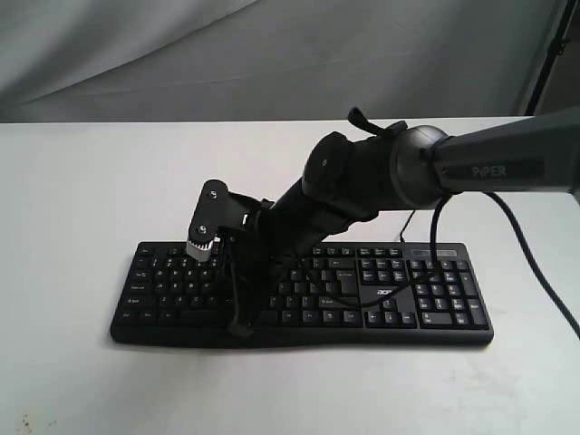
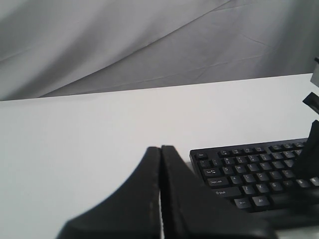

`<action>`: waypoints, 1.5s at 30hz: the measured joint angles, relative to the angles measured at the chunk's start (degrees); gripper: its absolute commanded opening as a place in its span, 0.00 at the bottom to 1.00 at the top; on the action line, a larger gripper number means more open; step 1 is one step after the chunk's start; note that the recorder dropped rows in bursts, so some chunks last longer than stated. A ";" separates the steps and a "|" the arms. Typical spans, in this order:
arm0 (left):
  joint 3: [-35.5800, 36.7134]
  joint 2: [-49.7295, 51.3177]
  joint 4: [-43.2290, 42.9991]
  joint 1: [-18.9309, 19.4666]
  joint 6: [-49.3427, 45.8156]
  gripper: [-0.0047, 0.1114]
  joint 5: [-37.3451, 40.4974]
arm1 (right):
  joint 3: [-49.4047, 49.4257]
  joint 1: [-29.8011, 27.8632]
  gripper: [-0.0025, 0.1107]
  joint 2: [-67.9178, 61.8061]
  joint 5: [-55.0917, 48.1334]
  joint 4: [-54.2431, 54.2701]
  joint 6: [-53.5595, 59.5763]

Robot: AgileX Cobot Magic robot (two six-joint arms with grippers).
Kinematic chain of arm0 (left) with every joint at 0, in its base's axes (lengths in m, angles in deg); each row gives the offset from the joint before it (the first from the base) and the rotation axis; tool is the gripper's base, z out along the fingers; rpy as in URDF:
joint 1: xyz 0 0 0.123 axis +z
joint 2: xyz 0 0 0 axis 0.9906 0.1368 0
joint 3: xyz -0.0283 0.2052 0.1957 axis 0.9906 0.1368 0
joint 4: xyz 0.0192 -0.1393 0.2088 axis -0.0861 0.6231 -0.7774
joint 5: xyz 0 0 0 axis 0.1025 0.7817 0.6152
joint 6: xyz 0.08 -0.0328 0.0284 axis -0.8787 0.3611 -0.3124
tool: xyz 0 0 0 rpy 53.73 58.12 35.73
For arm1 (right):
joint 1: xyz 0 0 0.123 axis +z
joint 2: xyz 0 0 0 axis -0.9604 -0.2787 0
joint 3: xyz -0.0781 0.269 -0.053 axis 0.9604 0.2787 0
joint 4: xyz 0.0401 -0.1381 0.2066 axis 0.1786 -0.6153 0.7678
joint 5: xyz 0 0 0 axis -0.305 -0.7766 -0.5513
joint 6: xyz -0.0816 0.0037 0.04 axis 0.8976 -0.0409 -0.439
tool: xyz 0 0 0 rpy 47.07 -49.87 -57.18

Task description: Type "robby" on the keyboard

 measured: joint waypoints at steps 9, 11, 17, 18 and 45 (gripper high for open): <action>0.00 0.00 0.00 0.00 0.00 0.04 0.00 | 0.00 0.00 0.02 -0.38 0.00 0.00 0.00; 0.00 0.00 0.00 0.00 0.00 0.04 0.00 | 0.00 0.00 0.02 -0.88 0.00 0.00 0.00; 0.00 0.00 0.00 0.00 0.00 0.04 0.00 | 0.00 0.00 0.02 -1.24 0.00 0.00 0.00; 0.00 0.00 0.00 0.00 0.00 0.04 0.00 | 0.00 0.00 0.02 -1.24 0.00 0.00 0.00; 0.00 0.00 0.00 0.00 0.00 0.04 0.00 | 0.00 0.00 0.02 -1.59 0.68 0.68 0.00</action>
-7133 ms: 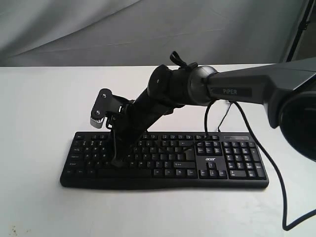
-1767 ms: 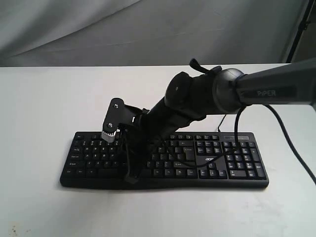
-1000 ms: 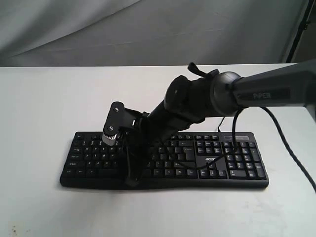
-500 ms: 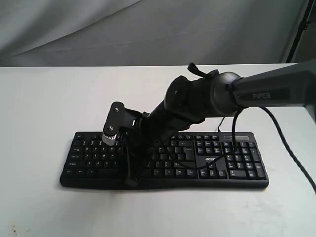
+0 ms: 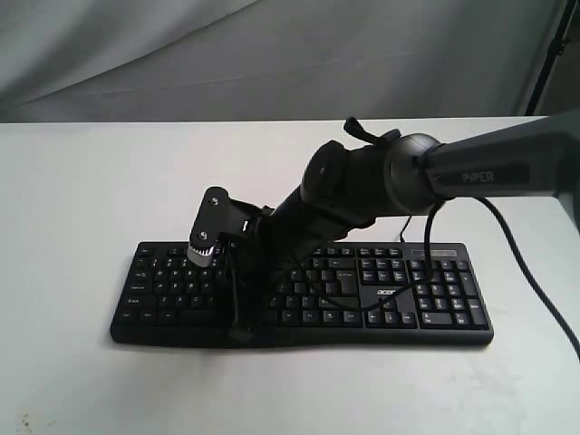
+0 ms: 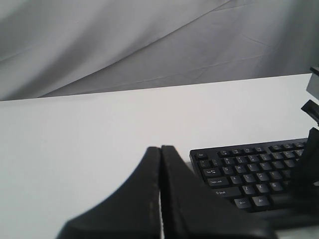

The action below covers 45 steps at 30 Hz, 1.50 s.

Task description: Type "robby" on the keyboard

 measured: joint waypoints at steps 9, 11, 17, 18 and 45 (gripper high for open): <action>0.00 0.00 0.00 0.00 0.00 0.04 0.00 | 0.00 0.00 0.02 -0.35 -0.01 0.00 0.00; 0.00 0.00 0.00 0.00 0.00 0.04 0.00 | 0.00 0.00 0.02 -0.35 -0.01 0.00 0.00; 0.00 0.00 0.00 0.00 0.00 0.04 0.00 | 0.00 0.00 0.02 -0.35 -0.01 0.00 0.00; 0.00 0.00 0.00 0.00 0.00 0.04 0.00 | 0.00 0.00 0.02 -0.23 -0.01 0.00 0.00; 0.00 0.00 0.00 0.00 0.00 0.04 0.00 | 0.00 0.00 0.02 0.02 -0.22 -0.85 -0.64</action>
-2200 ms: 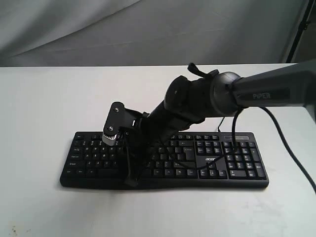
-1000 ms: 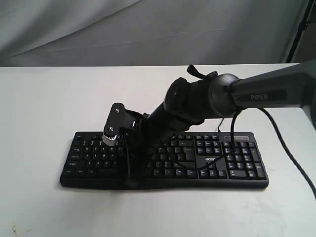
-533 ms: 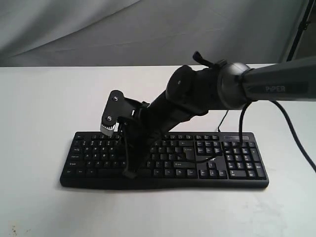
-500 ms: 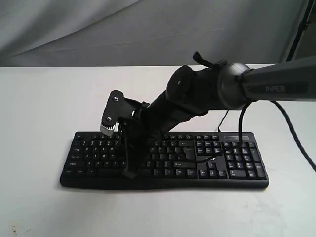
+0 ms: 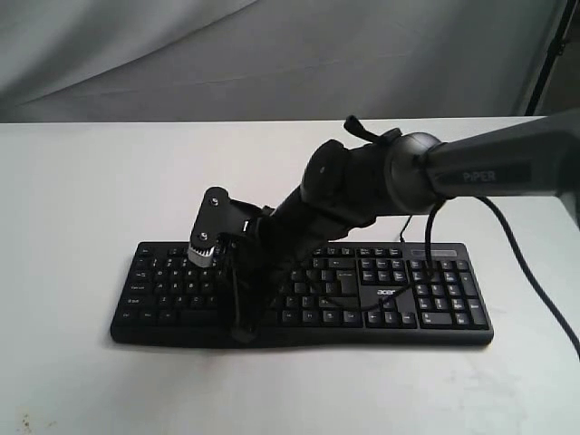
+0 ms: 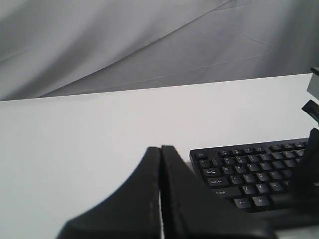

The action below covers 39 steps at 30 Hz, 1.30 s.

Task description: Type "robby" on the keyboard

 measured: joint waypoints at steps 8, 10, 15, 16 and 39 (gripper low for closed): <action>0.00 0.00 0.00 0.00 0.00 0.04 0.00 | 0.00 0.00 0.02 -0.53 -0.10 0.00 0.00; 0.00 0.00 0.00 0.00 0.00 0.04 0.00 | 0.00 0.00 0.02 -0.53 -0.10 0.00 0.00; 0.00 0.00 0.00 0.00 0.00 0.04 0.00 | 0.00 0.00 0.02 0.72 0.20 -1.15 0.00; 0.00 0.00 0.00 0.00 0.00 0.04 0.00 | 0.00 0.00 0.02 1.01 0.73 -1.39 0.00; 0.00 0.00 0.00 0.00 0.00 0.04 0.00 | -9.45 -4.71 0.02 -3.37 -7.28 -4.14 -3.12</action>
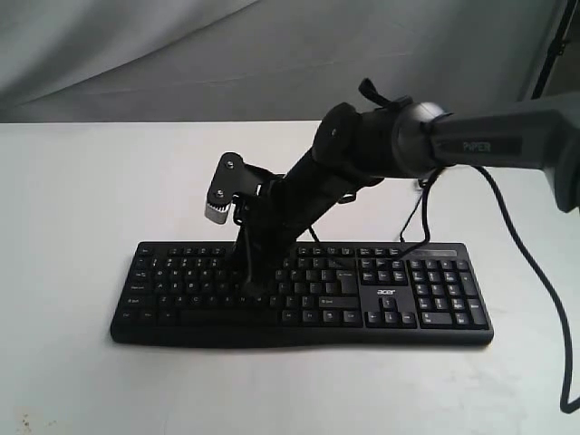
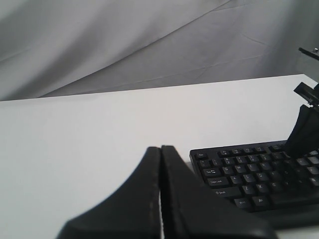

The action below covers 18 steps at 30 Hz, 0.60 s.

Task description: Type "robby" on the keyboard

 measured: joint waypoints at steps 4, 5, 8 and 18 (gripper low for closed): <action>0.00 0.00 0.00 0.00 0.00 0.04 0.00 | 0.00 0.00 0.02 0.00 -0.53 0.00 0.40; 0.00 0.00 0.00 0.00 0.00 0.04 0.00 | 0.00 0.00 0.02 0.00 -0.53 0.00 0.54; 0.00 0.00 0.00 0.00 0.00 0.04 0.00 | 0.00 0.00 0.02 0.00 -0.53 0.00 1.15; 0.00 0.00 0.00 0.00 0.00 0.04 0.00 | 0.00 0.00 0.02 0.00 -0.53 1.47 3.16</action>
